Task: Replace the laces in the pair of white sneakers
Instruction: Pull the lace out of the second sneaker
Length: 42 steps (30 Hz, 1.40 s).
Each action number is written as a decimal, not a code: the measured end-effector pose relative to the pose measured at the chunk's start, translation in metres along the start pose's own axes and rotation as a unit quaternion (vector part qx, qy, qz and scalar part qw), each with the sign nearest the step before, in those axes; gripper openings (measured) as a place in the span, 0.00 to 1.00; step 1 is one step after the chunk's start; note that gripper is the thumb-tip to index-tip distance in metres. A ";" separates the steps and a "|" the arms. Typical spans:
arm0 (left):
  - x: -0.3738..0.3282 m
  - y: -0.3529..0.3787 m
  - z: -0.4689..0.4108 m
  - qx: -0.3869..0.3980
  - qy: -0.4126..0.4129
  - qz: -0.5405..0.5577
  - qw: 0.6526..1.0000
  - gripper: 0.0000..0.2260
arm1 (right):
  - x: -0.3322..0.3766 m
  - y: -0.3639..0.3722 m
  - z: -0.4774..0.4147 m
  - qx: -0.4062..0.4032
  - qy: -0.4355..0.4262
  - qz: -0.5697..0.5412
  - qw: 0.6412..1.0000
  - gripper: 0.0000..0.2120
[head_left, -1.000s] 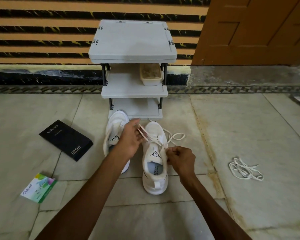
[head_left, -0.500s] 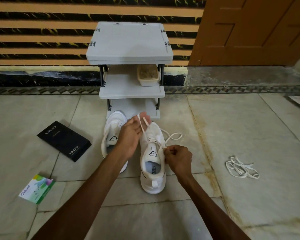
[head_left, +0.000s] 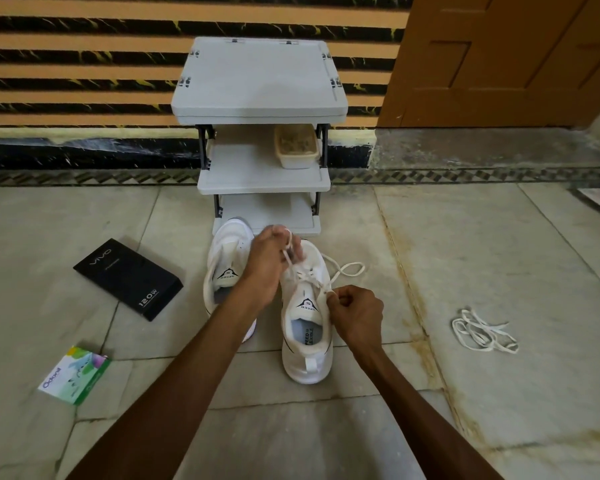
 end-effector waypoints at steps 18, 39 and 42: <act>-0.006 -0.013 0.036 -0.227 0.113 -0.586 0.769 0.31 | 0.020 0.010 -0.012 0.062 -0.114 0.092 0.987 0.11; 0.013 -0.020 0.049 -0.215 0.152 -0.519 0.813 0.29 | 0.052 0.054 -0.017 0.172 -0.281 0.277 0.903 0.31; 0.013 -0.021 0.050 -0.225 0.142 -0.521 0.811 0.30 | 0.053 0.056 -0.023 0.172 -0.255 0.255 0.917 0.21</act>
Point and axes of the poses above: each hand's wrist, its own z-axis away from the middle knuckle, its own y-axis out of the palm, x = y × z, the point moved 8 cm from there along -z, towards the middle knuckle, and after that the axes turned 15 degrees about -y, right-handed, at the moved point
